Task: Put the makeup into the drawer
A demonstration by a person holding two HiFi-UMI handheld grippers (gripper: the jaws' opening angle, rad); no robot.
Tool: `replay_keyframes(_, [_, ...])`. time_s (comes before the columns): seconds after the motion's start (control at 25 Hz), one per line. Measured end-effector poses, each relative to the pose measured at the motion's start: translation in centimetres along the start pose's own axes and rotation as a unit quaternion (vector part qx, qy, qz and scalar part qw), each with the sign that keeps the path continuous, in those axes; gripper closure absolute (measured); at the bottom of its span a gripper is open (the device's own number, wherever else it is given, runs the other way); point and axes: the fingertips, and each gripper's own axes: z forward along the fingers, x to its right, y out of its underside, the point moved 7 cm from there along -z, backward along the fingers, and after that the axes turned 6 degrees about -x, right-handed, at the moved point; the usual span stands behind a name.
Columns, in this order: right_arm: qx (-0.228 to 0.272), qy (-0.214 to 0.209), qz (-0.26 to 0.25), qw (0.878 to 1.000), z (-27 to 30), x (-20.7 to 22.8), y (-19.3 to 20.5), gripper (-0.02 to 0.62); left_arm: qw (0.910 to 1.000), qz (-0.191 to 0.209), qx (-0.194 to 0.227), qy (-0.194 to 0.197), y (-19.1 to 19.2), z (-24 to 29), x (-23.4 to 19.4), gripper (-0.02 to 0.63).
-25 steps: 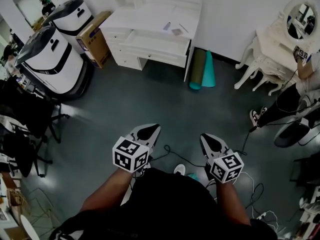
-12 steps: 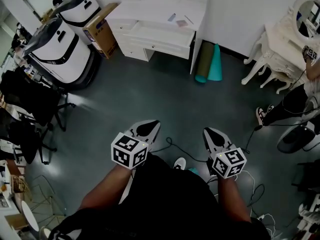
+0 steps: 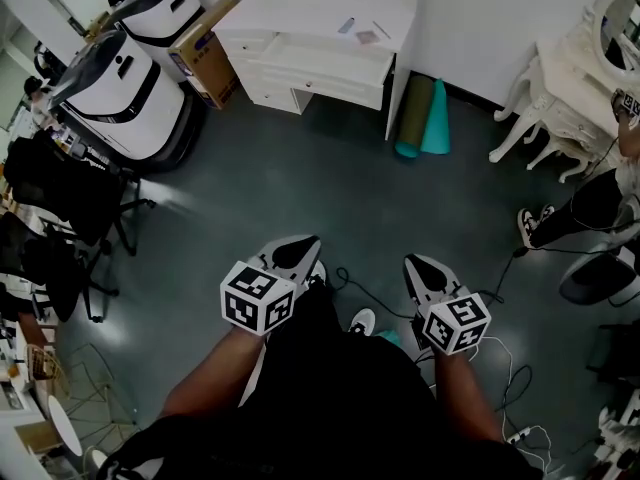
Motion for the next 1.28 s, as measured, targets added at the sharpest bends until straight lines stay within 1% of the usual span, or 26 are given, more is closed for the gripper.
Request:
replay_keyframes(0.32, [-0.001, 0.001, -0.005, 1.0, 1.8, 0.7, -1.4, 0.566, 0.9999, 0.004, 0.001, 0.009, -1.3, 1.2, -1.7, 0.595])
replay_keyframes(0.6, [-0.01, 0.012, -0.006, 1.0, 5.2, 2.1, -3.7, 0.566, 0.9998, 0.007, 0.0, 0.02, -3.5, 3.4, -5.2, 0.595])
replay_keyframes(0.88, [-0.025, 0.022, -0.004, 0.999, 10.6, 3.6, -6.4, 0.566, 0.9995, 0.004, -0.009, 0.031, -5.4, 6.5, -10.5, 0.595])
replay_keyframes(1.16, [-0.03, 0.039, -0.009, 0.999, 17.1, 4.4, -11.1, 0.566, 0.9991, 0.01, 0.002, 0.041, -9.8, 9.0, -18.0, 0.595])
replay_keyframes(1.28, [-0.027, 0.048, -0.01, 0.998, 20.0, 4.6, -13.2, 0.566, 0.998, 0.014, -0.004, 0.061, -11.3, 10.3, -20.7, 0.595])
